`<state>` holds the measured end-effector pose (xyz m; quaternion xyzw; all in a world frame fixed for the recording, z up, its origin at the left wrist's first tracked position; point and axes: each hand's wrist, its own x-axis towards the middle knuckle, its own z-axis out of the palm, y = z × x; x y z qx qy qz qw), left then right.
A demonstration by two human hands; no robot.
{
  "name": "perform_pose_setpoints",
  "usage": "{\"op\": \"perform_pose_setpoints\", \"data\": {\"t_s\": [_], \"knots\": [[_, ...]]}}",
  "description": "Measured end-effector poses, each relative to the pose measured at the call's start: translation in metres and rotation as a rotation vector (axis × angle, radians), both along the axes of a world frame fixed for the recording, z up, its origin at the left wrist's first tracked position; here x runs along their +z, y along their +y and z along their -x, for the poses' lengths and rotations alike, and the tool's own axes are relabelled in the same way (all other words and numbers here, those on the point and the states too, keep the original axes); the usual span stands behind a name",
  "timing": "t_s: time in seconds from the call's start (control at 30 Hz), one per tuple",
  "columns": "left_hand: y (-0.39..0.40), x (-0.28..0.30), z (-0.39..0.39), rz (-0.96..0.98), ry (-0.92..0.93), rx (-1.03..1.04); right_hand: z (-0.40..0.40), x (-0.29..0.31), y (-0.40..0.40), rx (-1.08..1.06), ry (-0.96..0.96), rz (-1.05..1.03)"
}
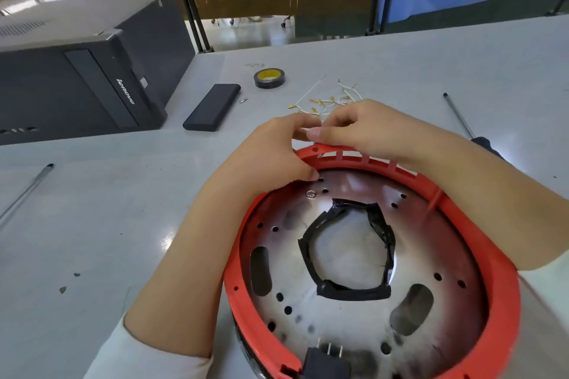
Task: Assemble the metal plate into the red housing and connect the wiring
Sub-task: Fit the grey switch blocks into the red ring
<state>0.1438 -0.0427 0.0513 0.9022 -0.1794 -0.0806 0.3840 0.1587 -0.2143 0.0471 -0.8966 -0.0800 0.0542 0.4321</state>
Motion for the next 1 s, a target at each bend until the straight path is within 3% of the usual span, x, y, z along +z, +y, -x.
{"op": "perform_pose_setpoints", "data": {"t_s": [0.6,1.0], "knots": [[-0.0008,0.0006,-0.0009,-0.008,0.079,0.065,0.0045,0.0029,0.0021,-0.01,-0.041,-0.13],[-0.0008,-0.0006,-0.002,-0.024,0.037,0.045,0.0052,0.0035,0.0022,-0.019,-0.022,-0.101]]}}
